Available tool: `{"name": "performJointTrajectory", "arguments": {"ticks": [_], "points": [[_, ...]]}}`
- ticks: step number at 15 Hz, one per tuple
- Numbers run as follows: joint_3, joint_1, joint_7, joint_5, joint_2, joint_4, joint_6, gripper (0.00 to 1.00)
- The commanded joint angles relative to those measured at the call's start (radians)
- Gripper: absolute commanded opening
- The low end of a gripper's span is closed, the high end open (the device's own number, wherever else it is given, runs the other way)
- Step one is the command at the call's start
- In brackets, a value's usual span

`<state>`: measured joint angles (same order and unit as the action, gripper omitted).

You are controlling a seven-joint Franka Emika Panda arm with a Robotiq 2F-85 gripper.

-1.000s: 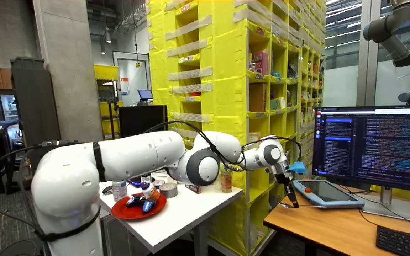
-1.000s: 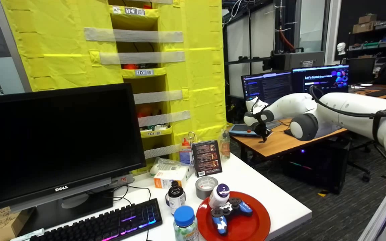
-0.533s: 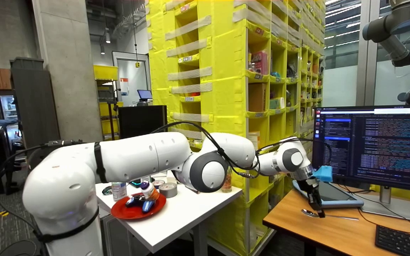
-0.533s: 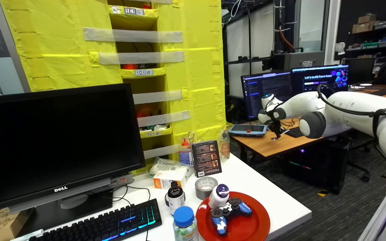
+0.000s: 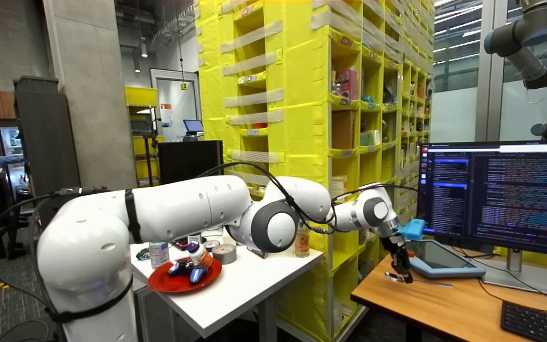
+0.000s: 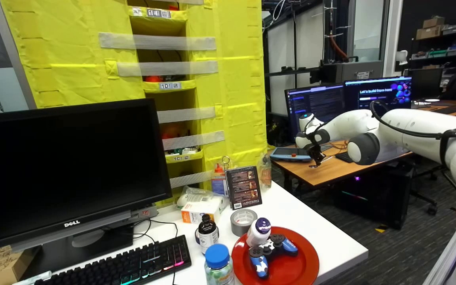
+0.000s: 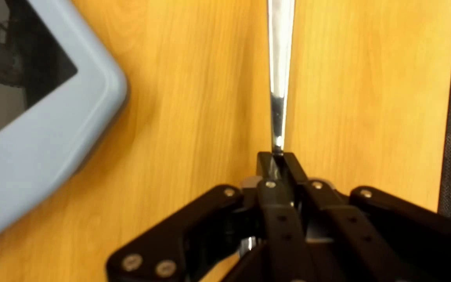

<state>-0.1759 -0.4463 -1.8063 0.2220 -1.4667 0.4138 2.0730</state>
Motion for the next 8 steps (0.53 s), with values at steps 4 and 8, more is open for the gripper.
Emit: {"name": "performJointTrajectory", "arguments": {"ticks": [4, 8], "points": [[-0.016, 0.118, 0.123, 0.027, -0.001, 0.047, -0.006, 0.02], [-0.022, 0.176, 0.204, 0.044, -0.002, 0.083, -0.012, 0.02]]}}
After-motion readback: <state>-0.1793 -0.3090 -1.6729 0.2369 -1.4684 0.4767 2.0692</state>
